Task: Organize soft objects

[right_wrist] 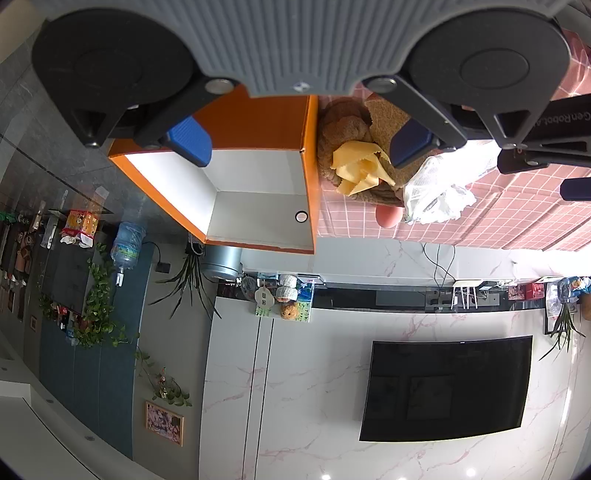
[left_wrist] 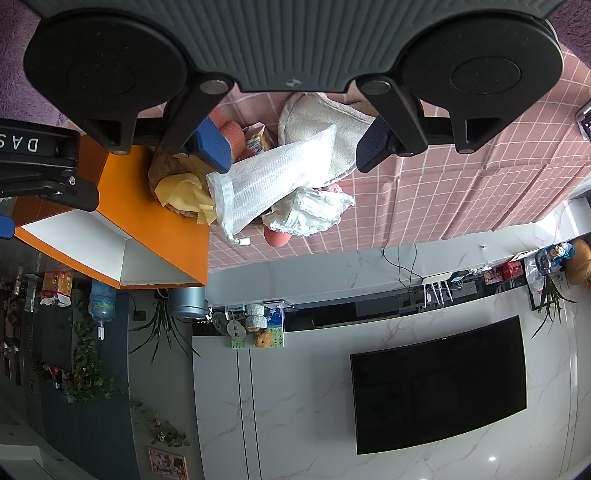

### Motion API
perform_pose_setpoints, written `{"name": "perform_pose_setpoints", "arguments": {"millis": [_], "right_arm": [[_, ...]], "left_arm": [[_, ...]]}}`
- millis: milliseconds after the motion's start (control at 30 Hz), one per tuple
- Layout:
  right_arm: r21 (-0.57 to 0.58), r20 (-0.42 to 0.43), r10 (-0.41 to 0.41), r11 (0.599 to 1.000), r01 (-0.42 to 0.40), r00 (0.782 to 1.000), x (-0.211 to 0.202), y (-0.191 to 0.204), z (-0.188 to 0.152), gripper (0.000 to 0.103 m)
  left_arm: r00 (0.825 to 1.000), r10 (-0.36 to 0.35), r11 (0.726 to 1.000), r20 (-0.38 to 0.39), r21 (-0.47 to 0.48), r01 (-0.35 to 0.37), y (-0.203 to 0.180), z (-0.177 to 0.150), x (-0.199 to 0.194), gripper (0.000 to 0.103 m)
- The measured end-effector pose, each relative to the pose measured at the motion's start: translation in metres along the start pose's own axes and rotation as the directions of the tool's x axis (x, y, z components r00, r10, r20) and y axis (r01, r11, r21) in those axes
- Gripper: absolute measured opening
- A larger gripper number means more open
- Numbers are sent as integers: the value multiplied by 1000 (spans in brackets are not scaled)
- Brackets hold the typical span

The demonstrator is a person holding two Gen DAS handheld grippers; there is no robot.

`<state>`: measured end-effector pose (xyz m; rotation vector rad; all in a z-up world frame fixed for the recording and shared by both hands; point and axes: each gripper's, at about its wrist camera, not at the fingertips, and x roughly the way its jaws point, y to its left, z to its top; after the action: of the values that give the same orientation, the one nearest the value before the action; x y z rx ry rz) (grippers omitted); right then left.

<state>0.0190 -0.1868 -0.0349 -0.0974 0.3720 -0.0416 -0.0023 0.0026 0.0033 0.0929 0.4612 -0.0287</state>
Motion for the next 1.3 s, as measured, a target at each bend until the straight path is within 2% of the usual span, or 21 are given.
{"name": "perform_pose_setpoints", "arguments": {"millis": [1300], "right_arm": [[6, -20, -4, 1000, 4, 1000, 1, -1, -2, 101]], "left_arm": [[1000, 2, 1000, -23, -6, -2, -1, -6, 5, 91]]}}
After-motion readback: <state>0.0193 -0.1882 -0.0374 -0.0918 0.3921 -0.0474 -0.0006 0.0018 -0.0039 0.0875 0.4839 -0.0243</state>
